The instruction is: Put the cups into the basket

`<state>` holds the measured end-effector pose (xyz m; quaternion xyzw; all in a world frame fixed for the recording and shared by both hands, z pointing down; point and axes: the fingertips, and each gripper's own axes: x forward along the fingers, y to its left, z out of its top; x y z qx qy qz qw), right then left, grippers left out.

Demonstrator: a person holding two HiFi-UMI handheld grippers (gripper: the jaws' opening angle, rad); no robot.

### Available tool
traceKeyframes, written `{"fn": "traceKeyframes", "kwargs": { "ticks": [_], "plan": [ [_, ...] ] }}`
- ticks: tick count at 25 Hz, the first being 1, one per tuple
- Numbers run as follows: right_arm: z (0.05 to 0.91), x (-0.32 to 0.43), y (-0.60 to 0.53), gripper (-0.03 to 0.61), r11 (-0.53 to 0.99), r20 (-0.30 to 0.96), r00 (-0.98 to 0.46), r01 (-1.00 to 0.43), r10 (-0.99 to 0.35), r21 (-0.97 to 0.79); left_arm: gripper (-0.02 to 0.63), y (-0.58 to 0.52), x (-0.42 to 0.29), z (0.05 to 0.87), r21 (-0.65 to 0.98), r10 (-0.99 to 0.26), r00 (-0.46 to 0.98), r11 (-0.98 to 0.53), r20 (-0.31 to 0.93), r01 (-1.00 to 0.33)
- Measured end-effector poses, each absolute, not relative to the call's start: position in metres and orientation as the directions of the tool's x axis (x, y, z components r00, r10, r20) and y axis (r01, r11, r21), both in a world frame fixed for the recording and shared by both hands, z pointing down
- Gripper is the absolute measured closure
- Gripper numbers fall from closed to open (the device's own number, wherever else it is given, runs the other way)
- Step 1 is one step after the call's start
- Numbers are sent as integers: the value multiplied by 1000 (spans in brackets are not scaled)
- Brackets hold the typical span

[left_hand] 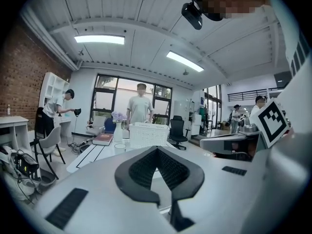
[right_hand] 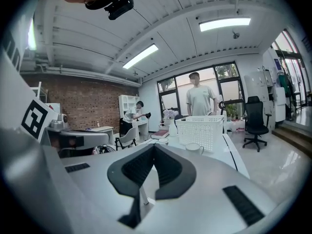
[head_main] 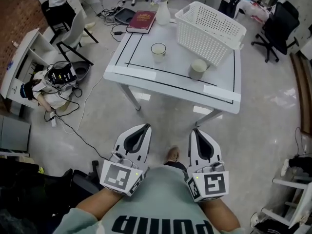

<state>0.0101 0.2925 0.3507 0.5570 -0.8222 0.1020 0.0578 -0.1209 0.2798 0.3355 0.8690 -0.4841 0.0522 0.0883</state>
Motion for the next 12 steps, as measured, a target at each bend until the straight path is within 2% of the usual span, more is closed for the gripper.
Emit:
{"fn": "traceKeyframes", "kwargs": {
  "ticks": [12],
  "plan": [
    [345,68,235,566,406,207,-418,-908,-885,-100,611,226,-59,322,59,-854,490,-488,173,-871]
  ]
}}
